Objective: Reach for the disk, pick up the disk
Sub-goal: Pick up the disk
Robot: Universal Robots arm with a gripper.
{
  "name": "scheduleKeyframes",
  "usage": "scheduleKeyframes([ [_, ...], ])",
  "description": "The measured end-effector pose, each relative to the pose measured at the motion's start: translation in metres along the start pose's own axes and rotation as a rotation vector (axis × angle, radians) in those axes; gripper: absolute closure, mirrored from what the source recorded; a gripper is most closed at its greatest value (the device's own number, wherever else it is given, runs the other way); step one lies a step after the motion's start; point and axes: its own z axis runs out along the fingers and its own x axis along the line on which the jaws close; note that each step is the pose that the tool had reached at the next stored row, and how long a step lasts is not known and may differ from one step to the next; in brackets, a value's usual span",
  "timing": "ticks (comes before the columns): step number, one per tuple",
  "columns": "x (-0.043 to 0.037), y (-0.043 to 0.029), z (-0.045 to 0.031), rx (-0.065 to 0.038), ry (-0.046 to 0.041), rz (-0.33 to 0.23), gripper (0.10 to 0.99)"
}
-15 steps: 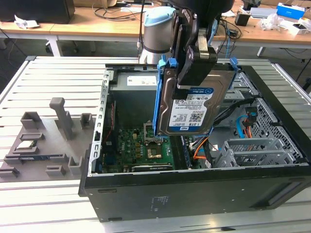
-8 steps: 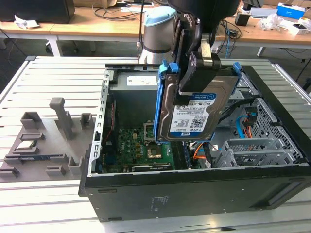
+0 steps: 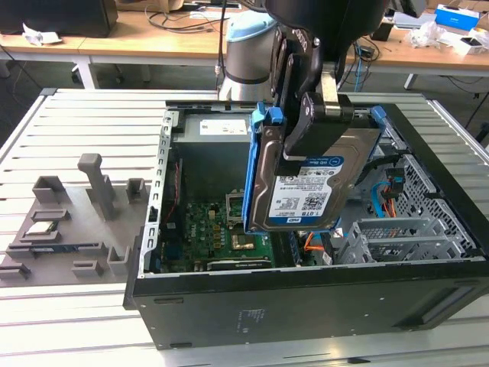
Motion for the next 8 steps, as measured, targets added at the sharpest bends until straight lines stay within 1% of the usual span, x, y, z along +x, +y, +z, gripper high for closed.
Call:
scheduleKeyframes([
  [1, 0.0023, 0.0, 0.0, 0.0, 0.0001, 0.0, 0.718],
  [2, 0.0116, -0.0002, 0.0, 0.0, 0.0001, 0.0, 0.718],
  [3, 0.0144, -0.0002, 0.0, 0.0, 0.0002, 0.0, 0.718],
  [8, 0.0206, -0.0003, 0.0001, 0.0, 0.0, 0.0, 0.718],
])
